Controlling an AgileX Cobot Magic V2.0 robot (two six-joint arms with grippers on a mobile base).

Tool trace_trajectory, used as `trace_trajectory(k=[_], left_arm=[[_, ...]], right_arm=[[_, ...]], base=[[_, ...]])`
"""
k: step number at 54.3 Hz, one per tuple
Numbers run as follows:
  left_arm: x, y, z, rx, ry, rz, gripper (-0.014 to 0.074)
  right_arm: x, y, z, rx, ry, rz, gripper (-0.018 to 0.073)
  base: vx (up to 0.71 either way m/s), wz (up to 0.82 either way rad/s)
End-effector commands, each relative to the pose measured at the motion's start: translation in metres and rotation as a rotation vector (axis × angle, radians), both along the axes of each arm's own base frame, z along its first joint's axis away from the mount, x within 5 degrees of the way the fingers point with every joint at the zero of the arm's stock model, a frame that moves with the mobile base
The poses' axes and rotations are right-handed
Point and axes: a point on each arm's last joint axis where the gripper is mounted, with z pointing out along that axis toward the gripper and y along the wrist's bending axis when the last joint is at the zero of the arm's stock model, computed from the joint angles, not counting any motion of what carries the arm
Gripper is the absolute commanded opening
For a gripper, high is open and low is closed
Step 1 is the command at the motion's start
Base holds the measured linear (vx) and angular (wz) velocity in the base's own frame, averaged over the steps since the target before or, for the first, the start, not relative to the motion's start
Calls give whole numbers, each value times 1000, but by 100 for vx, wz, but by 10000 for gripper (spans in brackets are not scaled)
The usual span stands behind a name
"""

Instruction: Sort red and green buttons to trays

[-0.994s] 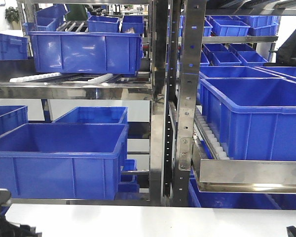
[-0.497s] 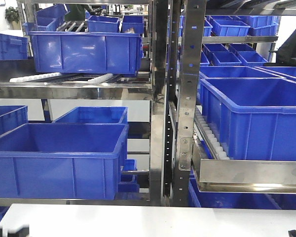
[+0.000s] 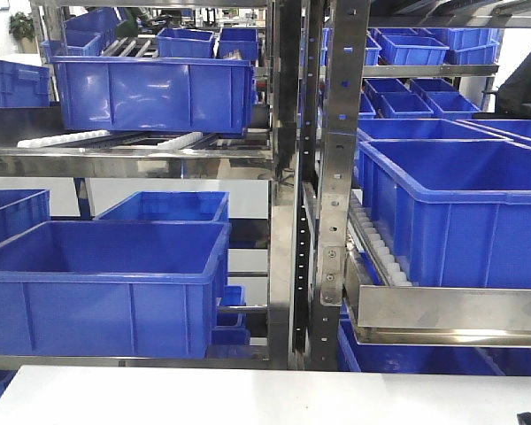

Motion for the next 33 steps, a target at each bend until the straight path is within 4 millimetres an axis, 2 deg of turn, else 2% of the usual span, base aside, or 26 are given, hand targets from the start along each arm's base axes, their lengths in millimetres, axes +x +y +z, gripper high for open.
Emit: trace_trajectory(k=[1,20,33], left_arm=[[7,-3,12,-20,-133,-28,537],[11,-6,-7,-33,-120,-48,559],[16,-1,-12,-64,-154,30,594]], right_arm=[[6,1,16,7,-99,23,456],[6,1,16,6,-93,20,456],[6,1,16,6,-91,20,456]], base=[[0,0],[0,0],[0,0]])
